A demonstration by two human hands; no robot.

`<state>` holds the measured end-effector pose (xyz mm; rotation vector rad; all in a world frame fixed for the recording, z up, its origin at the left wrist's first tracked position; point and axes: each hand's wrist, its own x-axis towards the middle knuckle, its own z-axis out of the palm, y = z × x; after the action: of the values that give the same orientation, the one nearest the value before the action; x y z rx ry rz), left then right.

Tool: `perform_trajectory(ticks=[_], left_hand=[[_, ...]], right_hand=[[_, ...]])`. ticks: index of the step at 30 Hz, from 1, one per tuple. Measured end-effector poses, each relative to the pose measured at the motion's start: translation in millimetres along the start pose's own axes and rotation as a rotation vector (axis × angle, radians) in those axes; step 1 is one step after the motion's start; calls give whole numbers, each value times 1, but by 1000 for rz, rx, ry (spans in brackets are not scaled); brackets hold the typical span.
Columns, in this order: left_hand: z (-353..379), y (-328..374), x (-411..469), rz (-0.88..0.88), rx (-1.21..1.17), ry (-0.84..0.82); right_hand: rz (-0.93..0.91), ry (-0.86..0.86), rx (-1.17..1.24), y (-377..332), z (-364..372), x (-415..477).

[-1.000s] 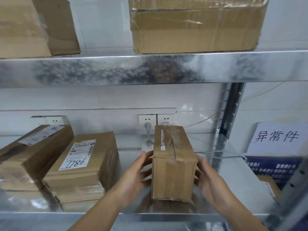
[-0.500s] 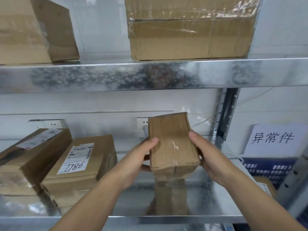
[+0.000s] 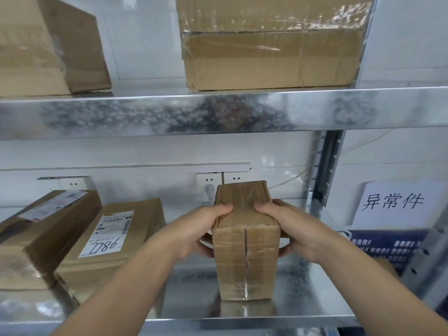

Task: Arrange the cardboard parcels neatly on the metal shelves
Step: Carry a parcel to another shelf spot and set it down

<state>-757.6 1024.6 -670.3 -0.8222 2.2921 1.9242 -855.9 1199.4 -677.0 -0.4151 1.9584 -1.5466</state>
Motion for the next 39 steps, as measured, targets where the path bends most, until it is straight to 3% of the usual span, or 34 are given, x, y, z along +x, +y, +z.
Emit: perform_trajectory(ticks=[19,24,29,32,35,39], left_hand=[[5,-6,7,-26,9,-5],[-1,-24,13,-44,-222,16],[-1,-72,34,-186,-359,225],[3,-87,33,-247,-494,136],[5,-90,33,-180,-511,74],[3,-79,32,-68,-434,132]], right_hand=[[-7,-7,-14,3,3,3],[4,-17,141,7,-9,1],[-41,-54,442,25,-25,-1],[-70,-102,637,42,-31,-2],[-89,-18,719,57,-38,0],[-50,170,532,60,-47,3]])
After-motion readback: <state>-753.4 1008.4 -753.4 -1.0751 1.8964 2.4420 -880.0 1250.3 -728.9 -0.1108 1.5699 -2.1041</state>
